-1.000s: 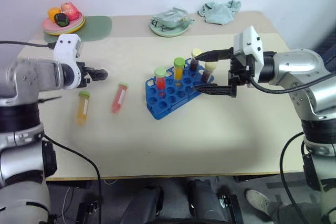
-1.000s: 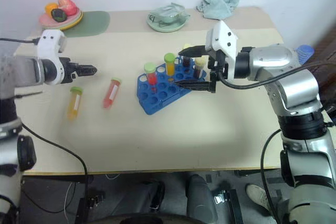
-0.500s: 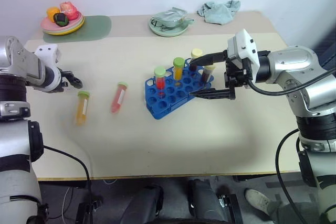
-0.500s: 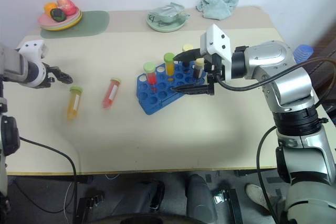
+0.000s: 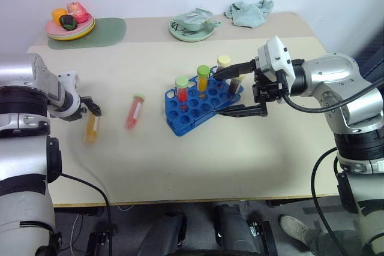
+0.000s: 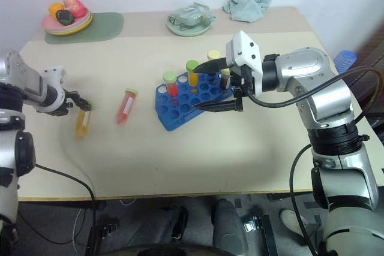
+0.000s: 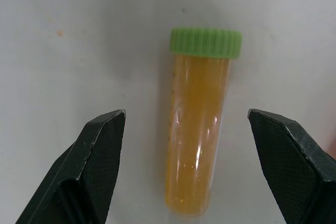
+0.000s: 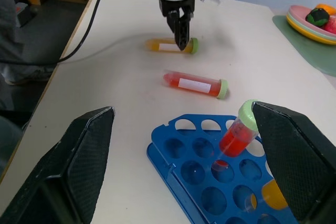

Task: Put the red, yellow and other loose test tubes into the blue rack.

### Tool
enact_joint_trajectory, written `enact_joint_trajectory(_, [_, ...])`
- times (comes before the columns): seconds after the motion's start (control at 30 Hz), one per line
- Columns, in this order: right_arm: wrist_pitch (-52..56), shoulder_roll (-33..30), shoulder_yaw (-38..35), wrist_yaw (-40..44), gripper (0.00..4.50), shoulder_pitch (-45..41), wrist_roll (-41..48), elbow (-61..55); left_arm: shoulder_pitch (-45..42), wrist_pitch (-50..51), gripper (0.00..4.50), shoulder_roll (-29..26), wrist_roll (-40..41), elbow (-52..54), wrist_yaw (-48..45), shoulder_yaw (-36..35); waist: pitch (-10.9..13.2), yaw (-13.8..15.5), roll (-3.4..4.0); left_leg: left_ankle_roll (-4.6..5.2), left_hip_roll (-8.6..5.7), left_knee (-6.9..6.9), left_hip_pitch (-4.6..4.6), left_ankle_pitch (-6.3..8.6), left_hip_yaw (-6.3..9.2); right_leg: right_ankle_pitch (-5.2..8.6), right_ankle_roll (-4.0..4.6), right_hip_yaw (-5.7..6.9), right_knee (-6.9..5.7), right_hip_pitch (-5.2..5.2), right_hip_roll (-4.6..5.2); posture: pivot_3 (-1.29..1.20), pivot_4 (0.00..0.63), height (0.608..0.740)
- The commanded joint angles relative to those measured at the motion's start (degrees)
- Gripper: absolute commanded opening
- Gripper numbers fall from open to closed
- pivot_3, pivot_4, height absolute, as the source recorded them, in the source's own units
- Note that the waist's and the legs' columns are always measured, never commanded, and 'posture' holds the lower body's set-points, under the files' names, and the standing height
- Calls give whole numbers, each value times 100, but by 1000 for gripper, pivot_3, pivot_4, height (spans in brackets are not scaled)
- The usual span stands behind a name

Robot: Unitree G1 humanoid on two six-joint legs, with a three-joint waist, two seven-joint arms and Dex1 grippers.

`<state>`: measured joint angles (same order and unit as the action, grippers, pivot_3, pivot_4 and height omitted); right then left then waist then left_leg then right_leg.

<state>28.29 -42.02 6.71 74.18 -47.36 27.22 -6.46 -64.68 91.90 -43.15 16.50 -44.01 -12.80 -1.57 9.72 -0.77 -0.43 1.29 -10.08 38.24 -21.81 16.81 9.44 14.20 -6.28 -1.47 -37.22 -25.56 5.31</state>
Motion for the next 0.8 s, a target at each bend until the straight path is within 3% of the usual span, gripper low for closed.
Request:
enact_joint_trajectory(0.03, [-31,2,-35,6,4280,-76,17,-208,-72,-78,3820,57,-248,-121,153,-243,0,0,0,0,0,1,0,0,0,0,0,0,0,0,0,0,150,740])
enact_joint_trajectory(0.8, [214,4,-42,-97,4280,29,65,-297,-181,-482,3820,357,-786,-471,559,-755,-3,4,-3,0,-1,7,-2,0,-1,-1,-2,1,-6,0,3,0,150,740])
